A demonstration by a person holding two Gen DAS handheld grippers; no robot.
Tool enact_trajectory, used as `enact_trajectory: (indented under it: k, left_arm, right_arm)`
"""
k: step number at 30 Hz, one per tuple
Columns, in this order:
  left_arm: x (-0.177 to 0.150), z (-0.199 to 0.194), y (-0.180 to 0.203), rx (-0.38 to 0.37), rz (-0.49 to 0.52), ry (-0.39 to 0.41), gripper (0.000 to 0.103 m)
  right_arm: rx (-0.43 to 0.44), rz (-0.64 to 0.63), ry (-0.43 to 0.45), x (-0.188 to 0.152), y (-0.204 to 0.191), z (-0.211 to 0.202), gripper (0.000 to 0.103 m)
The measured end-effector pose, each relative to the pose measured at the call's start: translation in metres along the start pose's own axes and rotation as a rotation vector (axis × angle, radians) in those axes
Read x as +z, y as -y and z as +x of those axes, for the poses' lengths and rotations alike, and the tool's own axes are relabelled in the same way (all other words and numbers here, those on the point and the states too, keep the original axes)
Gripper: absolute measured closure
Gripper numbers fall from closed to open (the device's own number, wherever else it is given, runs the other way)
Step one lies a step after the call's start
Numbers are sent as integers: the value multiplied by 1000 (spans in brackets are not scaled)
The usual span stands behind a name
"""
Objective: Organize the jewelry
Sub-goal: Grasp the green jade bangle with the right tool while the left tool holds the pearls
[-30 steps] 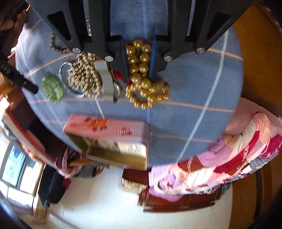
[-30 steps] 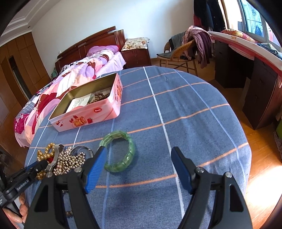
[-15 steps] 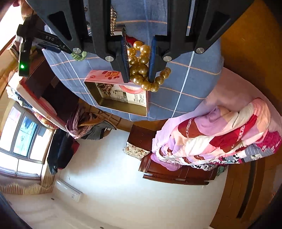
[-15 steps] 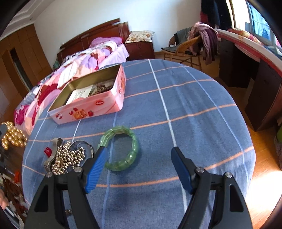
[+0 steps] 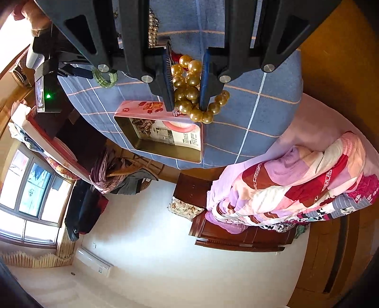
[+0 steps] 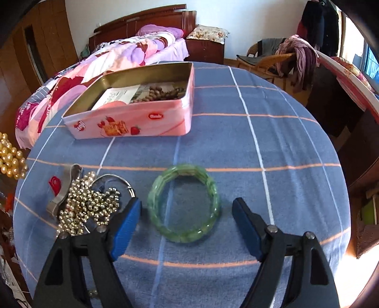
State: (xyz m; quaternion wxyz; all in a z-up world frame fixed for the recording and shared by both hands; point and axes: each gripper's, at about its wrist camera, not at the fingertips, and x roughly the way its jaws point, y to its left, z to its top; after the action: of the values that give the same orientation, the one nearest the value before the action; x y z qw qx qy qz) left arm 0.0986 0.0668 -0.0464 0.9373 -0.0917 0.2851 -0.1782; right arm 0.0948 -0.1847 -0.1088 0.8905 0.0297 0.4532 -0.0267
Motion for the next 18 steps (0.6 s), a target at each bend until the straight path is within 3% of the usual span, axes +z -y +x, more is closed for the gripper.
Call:
enact_trajectory:
  k: [2,3,5,6,12,18]
  left_arm:
    - [0,2,0,-2,-2,-6,82]
    - [0,2,0,-4,-4,-8,82]
    - [-1,4,0,-5,-4,-14,82]
    - [-2,4,1,-4,-2,-17,82]
    - [-5,5,3,4,15,-26,82]
    - [0,4,8,-12,27,-5,82]
  right_arm:
    - [-27,-18,3,0,2,-2,51]
    - [-29,-18,5,-1,4,-3,55]
    - [-32,-7,10,-1,8,-4,77]
    - [-32,3,12,0,11,-5,81]
    - [24,59,46,2,17,-13,85]
    - [118,103,179,16,18,-45,85]
